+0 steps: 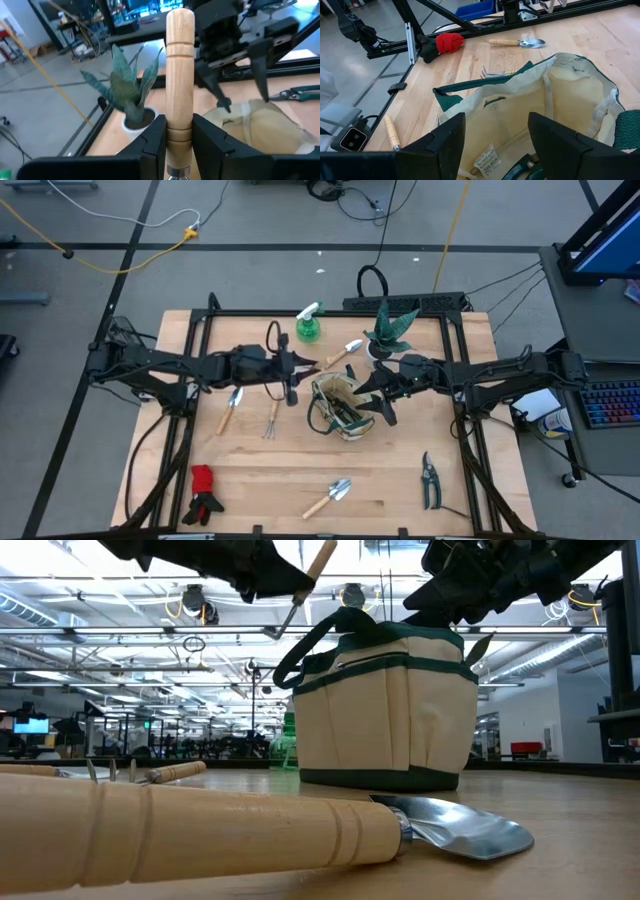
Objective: Pick & Place Garden tools in Gardening bag
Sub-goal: Put the top brown hand rake into the gardening bag, then put the brown hand rake into the gardening bag
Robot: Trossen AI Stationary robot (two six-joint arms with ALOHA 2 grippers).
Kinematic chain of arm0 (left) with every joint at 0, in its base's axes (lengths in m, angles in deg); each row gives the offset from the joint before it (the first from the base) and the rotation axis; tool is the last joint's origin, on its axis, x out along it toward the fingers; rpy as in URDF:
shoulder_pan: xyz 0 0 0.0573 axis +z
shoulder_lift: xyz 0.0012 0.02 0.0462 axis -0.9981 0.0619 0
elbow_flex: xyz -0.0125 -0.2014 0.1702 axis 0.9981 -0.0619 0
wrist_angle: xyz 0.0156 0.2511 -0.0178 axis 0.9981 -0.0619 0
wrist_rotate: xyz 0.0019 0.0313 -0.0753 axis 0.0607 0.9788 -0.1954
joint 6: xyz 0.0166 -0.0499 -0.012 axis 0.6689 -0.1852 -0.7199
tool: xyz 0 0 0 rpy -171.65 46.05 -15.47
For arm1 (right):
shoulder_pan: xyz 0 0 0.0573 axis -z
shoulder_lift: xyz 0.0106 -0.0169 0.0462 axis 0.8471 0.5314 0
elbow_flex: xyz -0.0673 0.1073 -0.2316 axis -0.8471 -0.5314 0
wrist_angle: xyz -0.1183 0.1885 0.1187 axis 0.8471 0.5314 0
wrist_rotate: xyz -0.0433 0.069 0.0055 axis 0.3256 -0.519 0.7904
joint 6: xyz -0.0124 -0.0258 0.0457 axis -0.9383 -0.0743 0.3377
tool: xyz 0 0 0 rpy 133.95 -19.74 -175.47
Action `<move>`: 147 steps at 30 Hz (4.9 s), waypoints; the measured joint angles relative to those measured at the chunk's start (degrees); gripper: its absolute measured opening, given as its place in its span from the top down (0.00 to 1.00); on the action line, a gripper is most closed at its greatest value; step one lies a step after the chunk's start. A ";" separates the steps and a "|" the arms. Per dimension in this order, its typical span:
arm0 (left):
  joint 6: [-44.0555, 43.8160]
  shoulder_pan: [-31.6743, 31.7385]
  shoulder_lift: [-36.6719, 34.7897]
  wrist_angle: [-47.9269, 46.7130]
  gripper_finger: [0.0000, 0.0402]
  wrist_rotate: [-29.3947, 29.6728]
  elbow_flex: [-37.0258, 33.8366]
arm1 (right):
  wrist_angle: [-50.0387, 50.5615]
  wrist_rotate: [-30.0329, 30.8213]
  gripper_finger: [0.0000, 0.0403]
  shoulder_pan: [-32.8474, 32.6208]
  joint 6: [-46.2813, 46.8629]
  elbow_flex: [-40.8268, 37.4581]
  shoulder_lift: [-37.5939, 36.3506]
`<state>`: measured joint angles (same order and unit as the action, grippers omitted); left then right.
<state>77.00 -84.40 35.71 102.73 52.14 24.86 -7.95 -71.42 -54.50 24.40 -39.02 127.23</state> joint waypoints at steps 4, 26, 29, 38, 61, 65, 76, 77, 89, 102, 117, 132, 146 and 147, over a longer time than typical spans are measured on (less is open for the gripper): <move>2.60 -1.02 0.00 2.60 0.81 0.11 0.00 | 0.00 0.00 0.48 -0.01 0.00 0.00 0.00; 6.89 -3.71 0.93 9.23 0.81 1.18 0.05 | -0.15 0.02 0.48 -0.01 0.01 0.00 0.00; 8.15 -3.96 2.89 10.80 0.81 1.19 0.04 | -0.17 0.02 0.48 -0.01 0.00 0.00 0.00; 14.46 -4.80 10.50 22.15 0.81 1.14 0.06 | -0.17 0.02 0.48 -0.02 0.01 0.02 0.00; 19.08 -4.33 23.52 24.94 0.81 -8.20 0.04 | -0.13 0.02 0.48 -0.02 0.00 0.02 0.00; 19.29 -3.25 23.47 21.69 0.81 -8.34 0.07 | -0.13 0.02 0.48 -0.02 0.00 0.02 0.00; 20.16 -1.71 23.52 26.86 0.81 -16.10 0.04 | -0.13 0.02 0.48 -0.01 -0.02 0.02 0.00; 20.40 -1.72 23.52 28.13 0.81 -17.41 0.04 | -0.13 0.00 0.48 -0.02 -0.02 0.02 0.00; 26.79 -0.46 23.52 17.54 0.81 -20.94 3.37 | 0.03 0.01 0.48 0.00 -1.68 0.02 0.00; 27.54 4.12 23.45 1.18 0.81 -21.98 4.15 | 0.17 0.00 0.48 -0.01 -1.57 0.02 0.00; 28.82 2.49 23.45 -1.86 0.77 -20.09 4.15 | 0.13 0.00 0.48 -0.02 -1.66 0.02 0.00; 28.51 2.30 23.45 -2.67 0.54 -16.24 4.13 | 0.19 0.00 0.48 -0.02 -1.66 0.02 0.00; 25.73 2.30 23.45 -1.90 0.54 -16.24 4.11 | 0.24 0.00 0.48 0.00 -1.53 0.02 0.00; 25.73 2.30 23.45 -1.61 0.54 -16.24 4.11 | 0.24 0.00 0.48 -0.01 -1.51 0.02 0.00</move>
<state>102.73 -82.09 59.16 101.11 35.90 28.97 -7.71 -71.42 -54.51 22.89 -38.99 127.23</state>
